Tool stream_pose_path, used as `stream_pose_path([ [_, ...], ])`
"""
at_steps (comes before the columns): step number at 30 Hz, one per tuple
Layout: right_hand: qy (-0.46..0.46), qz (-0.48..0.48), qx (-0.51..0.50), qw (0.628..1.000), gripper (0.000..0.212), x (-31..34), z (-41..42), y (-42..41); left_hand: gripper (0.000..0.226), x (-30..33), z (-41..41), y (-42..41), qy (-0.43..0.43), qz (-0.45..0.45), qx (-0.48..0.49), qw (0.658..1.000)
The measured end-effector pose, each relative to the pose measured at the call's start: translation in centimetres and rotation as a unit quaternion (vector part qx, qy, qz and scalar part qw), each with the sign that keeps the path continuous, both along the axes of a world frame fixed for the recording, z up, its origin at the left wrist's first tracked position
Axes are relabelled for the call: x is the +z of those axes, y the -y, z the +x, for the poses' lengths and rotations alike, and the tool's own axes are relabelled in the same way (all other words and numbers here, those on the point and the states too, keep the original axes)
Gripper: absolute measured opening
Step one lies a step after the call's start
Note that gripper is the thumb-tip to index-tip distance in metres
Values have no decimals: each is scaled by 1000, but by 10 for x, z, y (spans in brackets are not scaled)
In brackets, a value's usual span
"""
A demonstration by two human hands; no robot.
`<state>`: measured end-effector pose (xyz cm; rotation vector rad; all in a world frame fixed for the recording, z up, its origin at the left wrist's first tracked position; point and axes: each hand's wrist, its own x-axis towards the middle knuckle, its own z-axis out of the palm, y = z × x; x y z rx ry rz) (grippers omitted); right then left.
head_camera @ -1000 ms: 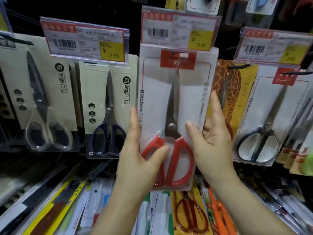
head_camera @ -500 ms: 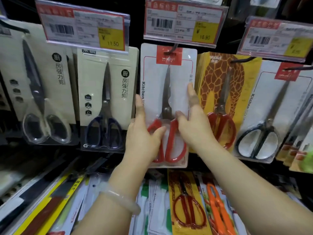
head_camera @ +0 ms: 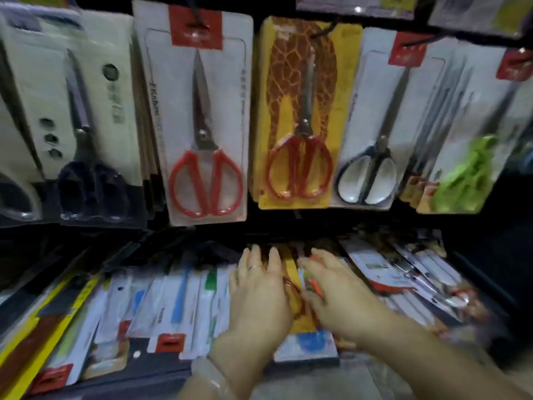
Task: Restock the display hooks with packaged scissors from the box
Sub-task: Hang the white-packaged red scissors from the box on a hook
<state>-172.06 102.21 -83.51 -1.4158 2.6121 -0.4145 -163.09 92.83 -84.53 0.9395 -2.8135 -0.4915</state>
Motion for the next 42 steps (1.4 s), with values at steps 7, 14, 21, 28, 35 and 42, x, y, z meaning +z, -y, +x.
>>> stream_pose_path([
  [7, -11, 98, -94, 991, 51, -39, -53, -114, 68, -26, -51, -94, 102, -98, -171, 975],
  [14, 60, 156, -235, 958, 44, -78, -102, -271, 57, -62, -95, -209, 144, -80, -320, 933],
  [21, 188, 186, -388, 883, 68, -134, -102, -392, 52, -118, -108, -312, 227, -18, -420, 879],
  [28, 296, 207, -457, 813, 73, -171, -88, -435, 51, -165, -106, -351, 321, 45, -438, 839],
  [35, 450, -13, -520, 725, 44, -179, -84, -456, 54, -185, -108, -365, 326, 216, -381, 838],
  [42, 537, -241, -417, 692, 26, -136, -73, -468, 83, -174, -98, -380, 245, 537, -218, 777],
])
